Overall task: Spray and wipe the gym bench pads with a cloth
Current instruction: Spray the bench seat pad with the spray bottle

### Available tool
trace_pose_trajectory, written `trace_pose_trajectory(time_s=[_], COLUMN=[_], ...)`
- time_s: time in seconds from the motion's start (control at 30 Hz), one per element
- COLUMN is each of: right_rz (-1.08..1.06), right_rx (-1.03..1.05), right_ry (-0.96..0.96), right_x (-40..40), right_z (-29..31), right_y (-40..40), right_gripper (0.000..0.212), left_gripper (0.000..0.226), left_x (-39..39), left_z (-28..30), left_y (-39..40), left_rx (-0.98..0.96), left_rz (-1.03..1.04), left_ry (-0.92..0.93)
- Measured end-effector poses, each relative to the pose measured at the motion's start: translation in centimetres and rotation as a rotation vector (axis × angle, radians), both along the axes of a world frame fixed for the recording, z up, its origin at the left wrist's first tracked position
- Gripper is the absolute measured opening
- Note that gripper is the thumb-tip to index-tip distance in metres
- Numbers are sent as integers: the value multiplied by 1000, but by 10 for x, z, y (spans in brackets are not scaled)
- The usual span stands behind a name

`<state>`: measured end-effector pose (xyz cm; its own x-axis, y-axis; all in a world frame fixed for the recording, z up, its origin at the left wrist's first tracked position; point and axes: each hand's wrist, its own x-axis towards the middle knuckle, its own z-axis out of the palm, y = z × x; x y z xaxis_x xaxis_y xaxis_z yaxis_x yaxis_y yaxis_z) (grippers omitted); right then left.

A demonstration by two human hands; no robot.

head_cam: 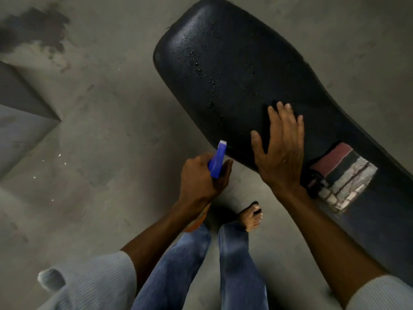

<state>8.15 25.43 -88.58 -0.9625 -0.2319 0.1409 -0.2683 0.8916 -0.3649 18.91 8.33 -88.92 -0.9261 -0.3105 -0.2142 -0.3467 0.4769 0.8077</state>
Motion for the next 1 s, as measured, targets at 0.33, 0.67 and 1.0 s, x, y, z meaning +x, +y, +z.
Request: trace_pose_trajectory(time_s=[0.33, 0.67, 1.0], right_rz=[-126, -187, -235], right_rx=[31, 181, 238], right_ry=[-58, -173, -123], right_x=[11, 25, 56], right_z=[9, 27, 23], right_y=[14, 38, 64], right_gripper=[62, 64, 57], left_gripper=[39, 42, 39], left_x=[-19, -34, -16], left_z=[7, 22, 27], left_y=[20, 43, 67], left_rx=[-24, -3, -46], left_rz=[-132, -269, -359], left_ry=[-38, -138, -251])
